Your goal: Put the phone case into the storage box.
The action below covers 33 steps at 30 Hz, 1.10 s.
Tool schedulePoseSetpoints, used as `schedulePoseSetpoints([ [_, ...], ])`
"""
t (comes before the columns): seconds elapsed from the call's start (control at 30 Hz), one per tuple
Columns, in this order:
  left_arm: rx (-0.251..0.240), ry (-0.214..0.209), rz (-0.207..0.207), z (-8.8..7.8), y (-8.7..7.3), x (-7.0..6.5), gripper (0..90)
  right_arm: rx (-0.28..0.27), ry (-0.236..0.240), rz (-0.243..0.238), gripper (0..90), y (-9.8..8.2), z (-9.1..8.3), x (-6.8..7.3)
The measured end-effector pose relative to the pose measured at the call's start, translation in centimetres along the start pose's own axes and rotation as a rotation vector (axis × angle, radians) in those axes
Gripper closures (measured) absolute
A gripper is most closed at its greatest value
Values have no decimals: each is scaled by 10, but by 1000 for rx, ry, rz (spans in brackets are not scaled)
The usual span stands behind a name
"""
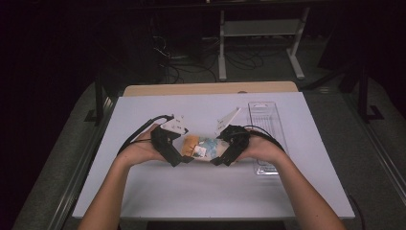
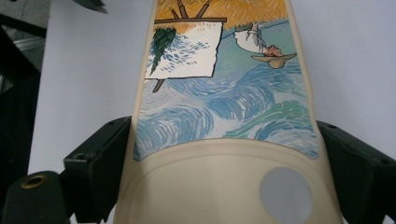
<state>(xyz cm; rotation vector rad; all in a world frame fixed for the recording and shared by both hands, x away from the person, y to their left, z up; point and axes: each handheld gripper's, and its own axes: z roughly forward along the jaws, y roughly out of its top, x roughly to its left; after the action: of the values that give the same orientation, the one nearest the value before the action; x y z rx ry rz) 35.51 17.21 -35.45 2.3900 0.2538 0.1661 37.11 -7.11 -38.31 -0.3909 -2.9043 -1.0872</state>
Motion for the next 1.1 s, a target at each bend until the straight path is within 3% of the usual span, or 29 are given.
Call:
schedulePoseSetpoints([
  [0.27, 17, 61, -59, -8, -17, 4, 0, 6, -64, 31, 106, -2, -2, -5],
  [0.47, -10, 107, -131, -11, -30, 3, 0, -9, -74, 49, 105, -2, -4, -7],
  [0.67, -19, 141, -162, -15, -40, 1, 0, -12, -91, 83, 105, -4, -8, -8],
  [0.73, -14, 150, -171, -14, -44, 0, 0, -19, -101, 71, 105, -4, -8, -8],
  [1.1, -77, 212, -278, -7, -61, -8, 0, -28, -119, 102, 105, -7, -10, -9],
])
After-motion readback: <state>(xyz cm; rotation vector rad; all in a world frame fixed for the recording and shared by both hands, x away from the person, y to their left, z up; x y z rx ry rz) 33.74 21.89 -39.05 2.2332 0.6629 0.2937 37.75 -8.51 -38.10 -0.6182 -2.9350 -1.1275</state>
